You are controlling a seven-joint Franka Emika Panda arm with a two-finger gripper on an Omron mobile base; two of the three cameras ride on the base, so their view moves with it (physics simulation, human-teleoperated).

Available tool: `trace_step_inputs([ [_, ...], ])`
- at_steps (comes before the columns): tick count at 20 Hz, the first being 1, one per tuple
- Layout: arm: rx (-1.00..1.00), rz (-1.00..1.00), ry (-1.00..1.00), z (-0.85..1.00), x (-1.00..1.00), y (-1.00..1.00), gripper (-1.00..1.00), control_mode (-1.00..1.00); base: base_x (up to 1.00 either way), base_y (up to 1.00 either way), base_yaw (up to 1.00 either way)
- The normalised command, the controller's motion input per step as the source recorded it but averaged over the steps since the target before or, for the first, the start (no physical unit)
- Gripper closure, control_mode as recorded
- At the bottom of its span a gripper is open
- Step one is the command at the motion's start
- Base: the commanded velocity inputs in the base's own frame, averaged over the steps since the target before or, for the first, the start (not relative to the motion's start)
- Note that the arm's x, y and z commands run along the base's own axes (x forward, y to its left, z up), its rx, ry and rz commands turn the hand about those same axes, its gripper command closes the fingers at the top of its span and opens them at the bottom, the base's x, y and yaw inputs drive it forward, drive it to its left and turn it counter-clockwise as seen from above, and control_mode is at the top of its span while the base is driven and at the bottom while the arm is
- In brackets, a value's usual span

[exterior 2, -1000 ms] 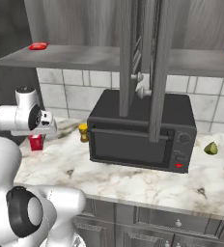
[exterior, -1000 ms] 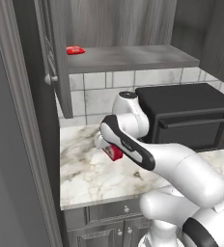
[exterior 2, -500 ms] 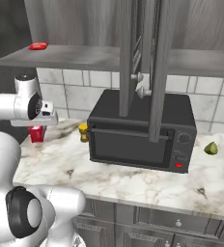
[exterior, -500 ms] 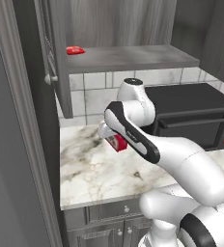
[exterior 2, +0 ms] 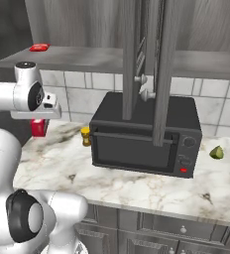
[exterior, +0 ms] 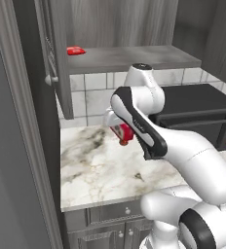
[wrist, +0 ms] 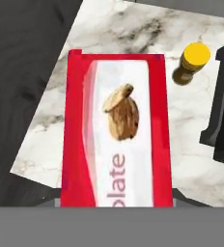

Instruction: Pick the boxed food and cereal from the counter and place them in the cabinets closest to them.

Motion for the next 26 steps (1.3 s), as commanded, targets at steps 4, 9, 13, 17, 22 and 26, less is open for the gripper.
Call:
trace_step_inputs([
  [4, 0.01, -0.03, 0.00, 0.50, -0.02, -0.14, 1.00, -1.00, 0.00, 0.00, 0.00],
  [9, 0.01, -0.04, 0.00, 0.51, -0.01, -0.15, 1.00, -1.00, 0.00, 0.00, 0.00],
  [13, 0.02, -0.04, 0.00, 0.52, -0.01, -0.15, 1.00, -1.00, 0.00, 0.00, 0.00],
  [17, 0.00, -0.05, 0.00, 0.45, -0.04, -0.15, 1.00, -1.00, 0.00, 0.00, 0.00],
  [22, 0.00, -0.05, 0.00, 0.46, -0.05, -0.14, 1.00, -1.00, 0.00, 0.00, 0.00],
  [26, 0.00, -0.06, -0.04, 0.44, -0.13, -0.14, 1.00, -1.00, 0.00, 0.00, 0.00],
])
